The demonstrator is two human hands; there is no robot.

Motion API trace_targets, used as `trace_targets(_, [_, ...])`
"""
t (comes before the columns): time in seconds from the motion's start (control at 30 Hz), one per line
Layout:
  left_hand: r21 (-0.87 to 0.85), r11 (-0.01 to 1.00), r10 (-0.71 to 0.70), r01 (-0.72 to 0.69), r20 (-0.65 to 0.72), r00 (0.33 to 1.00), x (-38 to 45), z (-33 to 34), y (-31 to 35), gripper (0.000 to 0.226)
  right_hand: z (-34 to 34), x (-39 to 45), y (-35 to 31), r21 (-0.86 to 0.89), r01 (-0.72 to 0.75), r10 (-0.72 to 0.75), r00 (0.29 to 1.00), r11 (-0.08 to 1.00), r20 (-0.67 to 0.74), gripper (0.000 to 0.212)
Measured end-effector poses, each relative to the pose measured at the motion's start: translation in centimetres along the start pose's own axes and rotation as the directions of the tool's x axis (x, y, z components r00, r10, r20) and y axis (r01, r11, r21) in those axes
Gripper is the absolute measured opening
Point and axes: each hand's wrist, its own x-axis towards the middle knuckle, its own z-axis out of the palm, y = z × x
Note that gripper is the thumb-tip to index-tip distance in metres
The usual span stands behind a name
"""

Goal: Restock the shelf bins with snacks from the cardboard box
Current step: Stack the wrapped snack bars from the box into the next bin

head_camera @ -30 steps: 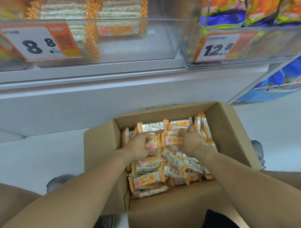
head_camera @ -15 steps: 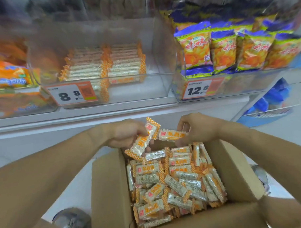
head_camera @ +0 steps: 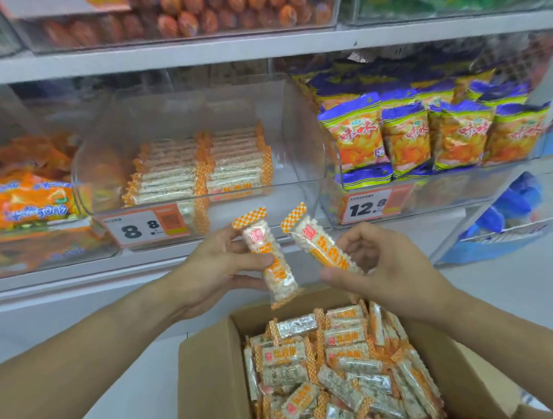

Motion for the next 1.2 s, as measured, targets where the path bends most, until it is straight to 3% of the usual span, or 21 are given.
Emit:
trace_targets(0.17, [-0.046, 0.997, 0.064, -0.061, 0.073, 0.995, 0.0, 1.7, 0.1, 0.054, 2.5, -0.3, -0.4, 0.041, 0.019, -0.016, 0.996, 0.999, -0.082, 0.043])
trace_targets(0.3, [-0.053, 0.998, 0.055, -0.045, 0.218, 0.974, -0.4, 2.2, 0.6, 0.053, 3.0, -0.2, -0.3, 0.062, -0.006, 0.013, 0.993, 0.998, -0.119, 0.038])
trace_targets(0.5, [-0.209, 0.977, 0.071, -0.046, 0.111, 0.991, -0.8, 3.4, 1.2, 0.043, 3.0, -0.1, -0.8, 0.110, 0.031, -0.023, 0.997, 0.993, -0.079, 0.043])
trace_targets(0.7, [-0.134, 0.985, 0.117, -0.108, 0.062, 0.991, -1.1, 3.4, 1.8, 0.037, 2.9, -0.6, -1.7, 0.127, 0.076, -0.065, 0.993, 0.989, -0.095, 0.049])
trace_targets(0.83, [-0.076, 0.990, 0.126, -0.122, 0.059, 0.990, -1.2, 2.9, 2.1, 0.043, 2.8, -0.8, -2.3, 0.204, 0.059, -0.062, 0.998, 0.977, 0.007, 0.052])
trace_targets(1.0, [0.092, 0.958, 0.264, -0.271, 0.075, 0.961, -1.9, 1.3, 3.8, 0.029, 2.5, -1.1, -3.1, 0.357, 0.054, -0.085, 0.994, 0.933, 0.072, 0.037])
trace_targets(1.2, [0.241, 0.886, 0.396, -0.396, 0.051, 0.917, -3.5, 0.2, 5.4, 0.033, 1.5, 0.5, -5.3, 0.036, 0.249, -0.250, 0.968, 0.968, 0.020, 0.045])
